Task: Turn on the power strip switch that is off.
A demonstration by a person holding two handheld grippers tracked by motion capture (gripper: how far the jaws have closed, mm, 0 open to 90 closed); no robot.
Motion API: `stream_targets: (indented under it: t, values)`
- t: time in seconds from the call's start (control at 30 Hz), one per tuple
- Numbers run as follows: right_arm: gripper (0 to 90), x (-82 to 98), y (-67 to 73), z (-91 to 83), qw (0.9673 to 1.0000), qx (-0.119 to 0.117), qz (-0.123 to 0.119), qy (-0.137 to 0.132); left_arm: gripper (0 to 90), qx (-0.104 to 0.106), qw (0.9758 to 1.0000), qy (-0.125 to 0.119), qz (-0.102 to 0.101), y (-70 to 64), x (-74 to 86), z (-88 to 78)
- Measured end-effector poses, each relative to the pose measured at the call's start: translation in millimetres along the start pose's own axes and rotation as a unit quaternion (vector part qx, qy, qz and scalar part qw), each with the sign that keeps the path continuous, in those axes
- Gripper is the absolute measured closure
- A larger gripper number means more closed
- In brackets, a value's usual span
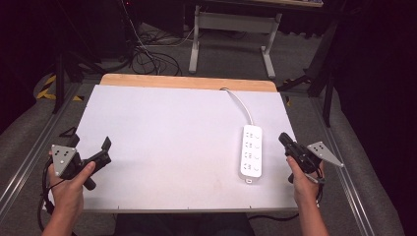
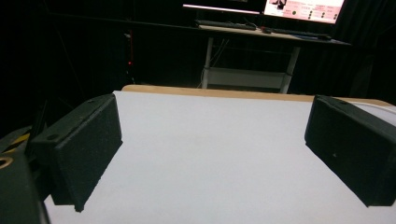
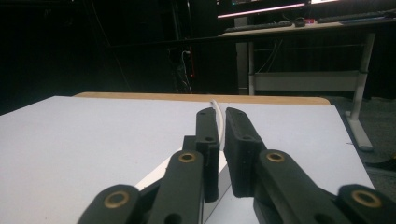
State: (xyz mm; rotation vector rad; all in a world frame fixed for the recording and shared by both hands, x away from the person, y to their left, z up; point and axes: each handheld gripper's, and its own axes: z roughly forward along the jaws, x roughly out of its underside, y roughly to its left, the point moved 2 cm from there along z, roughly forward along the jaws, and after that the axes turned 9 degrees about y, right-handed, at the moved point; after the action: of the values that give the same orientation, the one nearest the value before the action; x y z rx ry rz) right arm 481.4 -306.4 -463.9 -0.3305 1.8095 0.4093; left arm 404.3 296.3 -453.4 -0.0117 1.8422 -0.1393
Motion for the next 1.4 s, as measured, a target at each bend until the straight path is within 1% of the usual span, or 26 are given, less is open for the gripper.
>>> stream_targets:
  t: [0.07, 0.1, 0.3, 0.37, 0.4, 0.53, 0.6, 0.63, 0.77, 0.8, 0.9, 1.0, 1.07, 1.13, 1.23, 1.27, 1.33, 1.37, 1.4]
  values:
    - [88.0, -0.3, 0.1, -0.3, 1.0000, 0.000, 0.000, 0.001, 4.5, 0.000, 1.0000, 0.001, 0.001, 0.1, 0.1, 0.1]
    - [89.9, -1.6, -0.1, -1.1, 1.0000, 0.003, -0.003, 0.000, 4.6, 0.000, 1.0000, 0.001, 0.001, 0.1, 0.1, 0.1]
    - [90.0, -6.6, -2.7, -4.6, 0.9999, 0.007, -0.003, 0.006, 4.7, 0.001, 1.0000, 0.003, 0.002, 0.0, 0.3, 0.1]
    - [90.0, -9.5, -5.7, -6.9, 0.9998, 0.017, 0.006, 0.007, 4.7, 0.001, 1.0000, 0.003, 0.000, -0.1, 0.4, 0.2]
    - [90.0, -10.2, -7.0, -7.0, 0.9998, 0.019, 0.003, 0.007, 4.7, 0.001, 1.0000, 0.003, -0.001, -0.3, 0.5, 0.3]
    - [90.0, -11.7, -8.1, -8.8, 0.9998, 0.019, 0.003, 0.011, 4.8, 0.001, 1.0000, 0.004, 0.002, -0.2, 0.5, 0.3]
    - [90.0, -12.7, -7.8, -9.0, 0.9998, 0.018, -0.001, 0.011, 4.8, 0.001, 1.0000, 0.005, 0.005, 0.1, 0.6, 0.6]
    - [90.0, -13.9, -6.9, -8.8, 0.9998, 0.015, -0.006, 0.013, 4.9, 0.001, 1.0000, 0.005, 0.004, -0.1, 0.7, 0.6]
    - [90.0, -15.3, -4.4, -7.8, 0.9998, 0.010, -0.011, 0.015, 4.9, 0.001, 1.0000, 0.006, 0.007, 0.0, 0.6, 0.6]
    - [90.0, -16.6, -1.3, -6.7, 0.9997, 0.003, -0.015, 0.018, 4.9, 0.000, 1.0000, 0.006, 0.006, -0.2, 0.7, 0.6]
    - [90.0, -18.6, 3.1, -5.0, 0.9995, -0.005, -0.023, 0.020, 4.9, 0.000, 0.9999, 0.006, 0.009, -0.3, 0.8, 0.9]
    - [90.0, -19.4, 6.2, -3.5, 0.9994, -0.011, -0.023, 0.024, 4.9, 0.001, 0.9999, 0.008, 0.007, -0.9, 1.0, 1.2]
    - [90.0, -20.0, 10.4, -0.2, 0.9989, -0.017, -0.030, 0.031, 4.9, 0.002, 0.9999, 0.008, 0.008, -1.0, 1.0, 1.3]
    - [90.0, -20.3, 12.0, 0.8, 0.9988, -0.020, -0.032, 0.032, 4.9, 0.002, 0.9999, 0.008, 0.010, -0.8, 0.9, 1.2]
    - [90.0, -21.1, 17.3, 3.7, 0.9980, -0.032, -0.039, 0.039, 4.9, 0.001, 0.9999, 0.008, 0.008, -0.9, 1.0, 1.1]
    - [90.0, -21.1, 17.3, 3.7, 0.9980, -0.032, -0.039, 0.039, 5.0, 0.002, 0.9999, 0.008, 0.008, -0.9, 1.1, 1.1]
    - [90.0, -21.1, 20.5, 5.6, 0.9970, -0.041, -0.046, 0.047, 5.0, 0.002, 0.9999, 0.009, 0.008, -1.1, 1.1, 1.1]
    - [90.0, -21.1, 20.5, 5.6, 0.9970, -0.041, -0.046, 0.047, 5.0, 0.002, 0.9999, 0.009, 0.009, -1.1, 1.1, 1.0]
    - [90.0, -20.6, 22.3, 6.7, 0.9963, -0.044, -0.051, 0.054, 5.0, 0.003, 0.9999, 0.010, 0.010, -1.0, 1.1, 1.1]
